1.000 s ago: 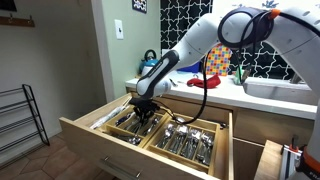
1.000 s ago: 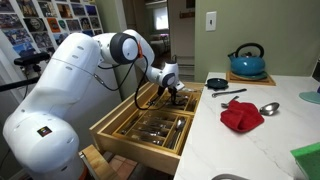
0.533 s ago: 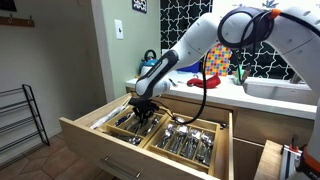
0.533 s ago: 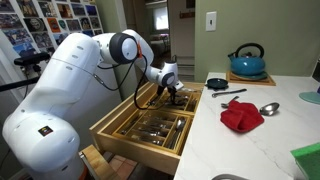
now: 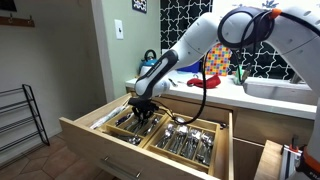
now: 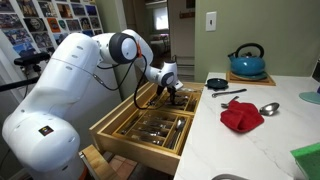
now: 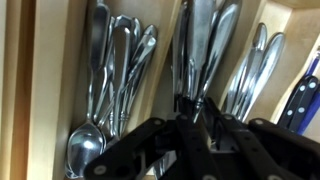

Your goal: Remove a tablespoon from the drawer and put it on the table

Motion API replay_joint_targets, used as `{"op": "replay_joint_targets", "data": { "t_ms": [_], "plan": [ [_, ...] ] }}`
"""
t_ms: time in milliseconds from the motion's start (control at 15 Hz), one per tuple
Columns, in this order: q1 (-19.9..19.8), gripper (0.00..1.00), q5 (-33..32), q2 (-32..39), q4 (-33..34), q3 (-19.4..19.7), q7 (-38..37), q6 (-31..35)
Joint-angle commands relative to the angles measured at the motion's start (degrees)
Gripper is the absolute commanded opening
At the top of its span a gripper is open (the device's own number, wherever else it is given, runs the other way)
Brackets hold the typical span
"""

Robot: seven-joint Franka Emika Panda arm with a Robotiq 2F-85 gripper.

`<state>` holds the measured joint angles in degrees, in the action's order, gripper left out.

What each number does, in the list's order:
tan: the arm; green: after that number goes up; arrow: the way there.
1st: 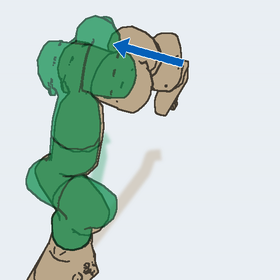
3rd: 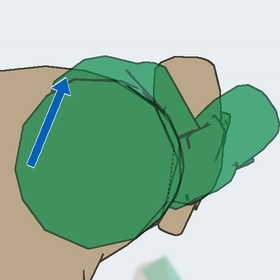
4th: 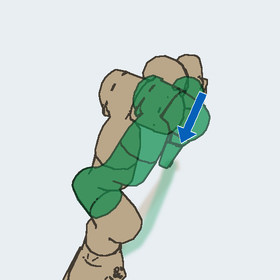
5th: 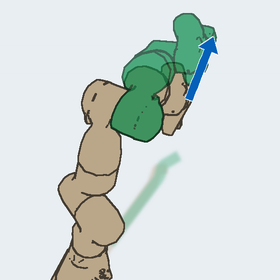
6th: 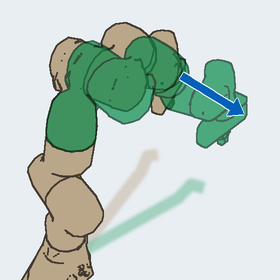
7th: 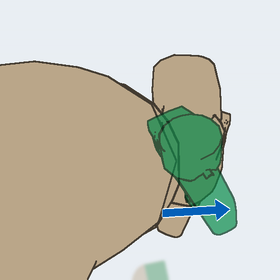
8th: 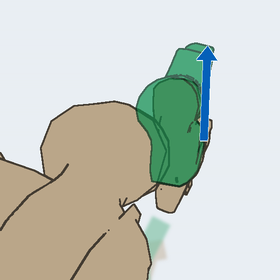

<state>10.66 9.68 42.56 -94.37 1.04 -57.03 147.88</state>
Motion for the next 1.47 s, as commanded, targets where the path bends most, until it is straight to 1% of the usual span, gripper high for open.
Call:
{"op": "replay_joint_targets", "data": {
  "t_ms": [0, 267, 533, 600, 667, 800, 867, 933, 1000, 1067, 1267, 1333, 1400],
  "plan": [
    [1.12, 0.24, -0.24, -0.69, -0.02, 0.92, -0.83, -1.87],
    [1.44, 0.22, -0.35, -1.05, -0.28, 1.05, -0.99, -2.22],
    [1.27, 0.22, -0.26, -1.11, -0.19, 0.92, -0.91, -3.59],
    [1.27, 0.2, -0.29, -1.11, -0.19, 0.95, -0.95, -3.86],
    [1.22, 0.17, -0.29, -1.06, -0.14, 0.94, -0.87, -4.03],
    [1.03, 0.19, -0.2, -0.75, 0.15, 0.86, -0.59, -3.66],
    [0.95, 0.22, -0.1, -0.6, 0.24, 0.88, -0.61, -3.26],
    [0.92, 0.15, -0.14, -0.53, 0.26, 0.93, -0.52, -3.13],
    [0.93, 0.14, -0.18, -0.43, 0.31, 1.03, -0.58, -3.09],
    [0.88, 0.14, -0.15, -0.37, 0.34, 1.05, -0.55, -3.09],
    [0.85, 0.2, -0.14, -0.27, 0.44, 1.19, -0.49, -2.8],
    [0.94, 0.21, -0.27, -0.22, 0.47, 1.34, -0.57, -2.89],
    [0.94, 0.26, -0.29, -0.17, 0.52, 1.37, -0.55, -2.92]
  ]
}}
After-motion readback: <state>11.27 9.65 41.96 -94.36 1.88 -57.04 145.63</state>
